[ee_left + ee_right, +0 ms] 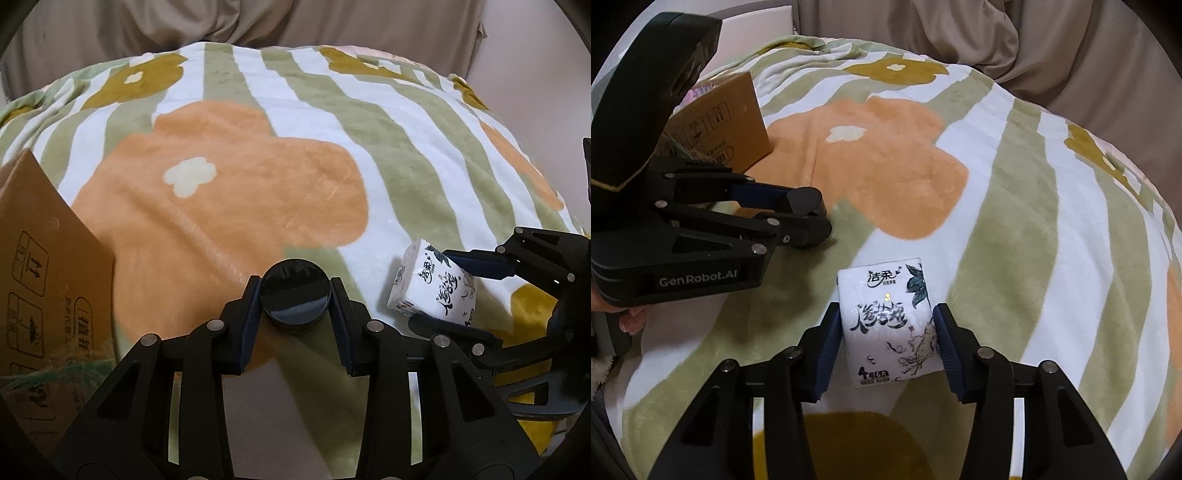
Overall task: Organize objects
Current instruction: 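Grasp the black jar with the left tool while the right tool grasps the tissue pack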
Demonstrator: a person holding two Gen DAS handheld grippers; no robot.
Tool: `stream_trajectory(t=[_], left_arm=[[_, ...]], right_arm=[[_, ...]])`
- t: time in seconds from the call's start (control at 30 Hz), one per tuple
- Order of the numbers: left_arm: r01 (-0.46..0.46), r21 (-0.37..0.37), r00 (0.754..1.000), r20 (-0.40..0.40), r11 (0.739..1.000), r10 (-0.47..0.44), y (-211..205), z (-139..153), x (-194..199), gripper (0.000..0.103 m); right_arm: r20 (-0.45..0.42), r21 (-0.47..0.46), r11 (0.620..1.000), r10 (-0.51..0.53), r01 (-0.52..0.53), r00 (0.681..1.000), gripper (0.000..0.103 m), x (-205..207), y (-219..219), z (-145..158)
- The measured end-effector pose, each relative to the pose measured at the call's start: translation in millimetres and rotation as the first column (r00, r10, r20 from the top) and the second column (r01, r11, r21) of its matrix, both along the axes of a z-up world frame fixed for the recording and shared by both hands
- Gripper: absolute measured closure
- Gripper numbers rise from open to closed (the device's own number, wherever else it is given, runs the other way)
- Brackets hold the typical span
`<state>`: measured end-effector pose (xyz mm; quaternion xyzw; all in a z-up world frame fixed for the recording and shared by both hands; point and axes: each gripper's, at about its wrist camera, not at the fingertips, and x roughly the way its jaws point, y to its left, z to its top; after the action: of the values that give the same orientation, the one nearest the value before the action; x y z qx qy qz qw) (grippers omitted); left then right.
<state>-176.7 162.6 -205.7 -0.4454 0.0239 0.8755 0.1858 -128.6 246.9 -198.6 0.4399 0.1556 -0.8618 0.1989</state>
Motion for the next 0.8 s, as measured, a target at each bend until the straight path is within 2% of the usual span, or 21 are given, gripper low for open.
stream_trajectory(t=[0.33, 0.8], left_arm=[[0.018, 0.015, 0.999, -0.033, 1.0, -0.018, -0.1, 26.3, 13.7, 0.07], [0.061, 0.035, 0.985, -0.162, 0.998, -0.054, -10.2, 108.0, 44.4, 0.07]], right_arm=[[-0.022, -0.019, 0.999, -0.034, 0.033, 0.999, 0.057, 13.8, 3.0, 16.7], [-0.071, -0.075, 0.991, -0.121, 0.116, 0.99, 0.058, 34.3, 8.2, 70.8]])
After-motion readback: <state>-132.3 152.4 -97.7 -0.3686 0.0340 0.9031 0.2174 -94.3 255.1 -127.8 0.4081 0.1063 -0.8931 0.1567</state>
